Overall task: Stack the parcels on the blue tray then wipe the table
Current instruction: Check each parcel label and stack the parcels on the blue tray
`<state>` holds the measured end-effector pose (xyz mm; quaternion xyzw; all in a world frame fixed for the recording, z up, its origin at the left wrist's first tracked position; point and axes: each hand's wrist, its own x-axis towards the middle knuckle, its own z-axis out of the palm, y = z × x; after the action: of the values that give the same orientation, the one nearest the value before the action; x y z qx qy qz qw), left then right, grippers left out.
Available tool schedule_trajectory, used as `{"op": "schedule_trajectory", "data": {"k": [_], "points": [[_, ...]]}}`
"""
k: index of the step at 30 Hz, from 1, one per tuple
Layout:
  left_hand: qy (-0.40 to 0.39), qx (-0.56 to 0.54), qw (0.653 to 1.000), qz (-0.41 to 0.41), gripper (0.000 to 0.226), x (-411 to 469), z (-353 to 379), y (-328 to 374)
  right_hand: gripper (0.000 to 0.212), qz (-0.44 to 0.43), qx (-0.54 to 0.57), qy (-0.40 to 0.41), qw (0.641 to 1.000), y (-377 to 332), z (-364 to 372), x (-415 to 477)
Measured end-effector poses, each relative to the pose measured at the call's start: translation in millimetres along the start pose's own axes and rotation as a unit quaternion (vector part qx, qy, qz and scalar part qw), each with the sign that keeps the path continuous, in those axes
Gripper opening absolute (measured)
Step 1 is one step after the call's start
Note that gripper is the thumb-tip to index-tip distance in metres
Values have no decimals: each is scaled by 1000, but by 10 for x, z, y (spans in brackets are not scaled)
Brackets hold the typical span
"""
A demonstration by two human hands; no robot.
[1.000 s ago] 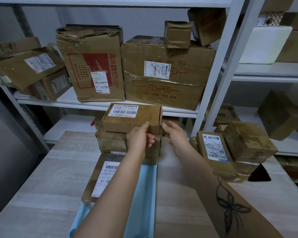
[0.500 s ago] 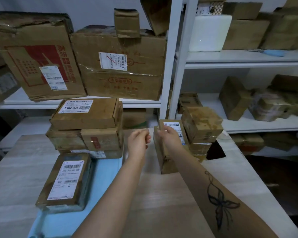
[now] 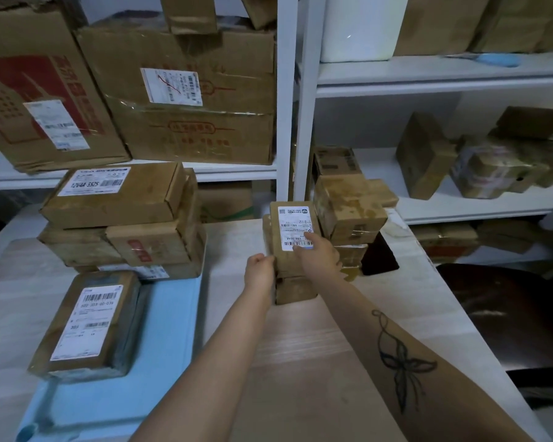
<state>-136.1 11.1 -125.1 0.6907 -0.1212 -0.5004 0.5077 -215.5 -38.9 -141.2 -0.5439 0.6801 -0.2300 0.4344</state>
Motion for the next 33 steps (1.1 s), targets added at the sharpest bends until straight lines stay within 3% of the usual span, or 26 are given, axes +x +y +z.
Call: {"op": "schedule_trajectory", "data": {"k": [1, 3, 11, 14, 16, 21, 27, 33], "points": [[-5, 2, 1000, -7, 13, -12, 21, -2, 48, -2, 3, 3, 1000, 4, -12, -2], [-25, 19, 999, -28, 32, 2, 54, -28, 49, -6, 28, 5, 1000, 21, -14, 25], [-30, 19, 999, -17, 32, 115, 77, -161, 44, 13, 37, 2, 999, 61, -39, 14], [-20, -43, 999, -26, 17, 113, 32, -128, 38, 15, 55, -2, 998, 53, -35, -2], [-21, -100, 994, -49, 20, 125, -37, -107, 36, 12, 85, -9, 996, 40, -16, 9], [-40, -198, 977, -75, 26, 130, -235, -84, 56, 32, 121, -20, 992, -67, -45, -24], [-71, -242, 965, -68, 25, 168, -451, -52, 40, 42, 189, -70, 979, -196, 11, -90], [-92, -257, 961, -48, 16, 162, -664, -8, 37, 54, 243, -92, 964, -246, 114, -150]]}}
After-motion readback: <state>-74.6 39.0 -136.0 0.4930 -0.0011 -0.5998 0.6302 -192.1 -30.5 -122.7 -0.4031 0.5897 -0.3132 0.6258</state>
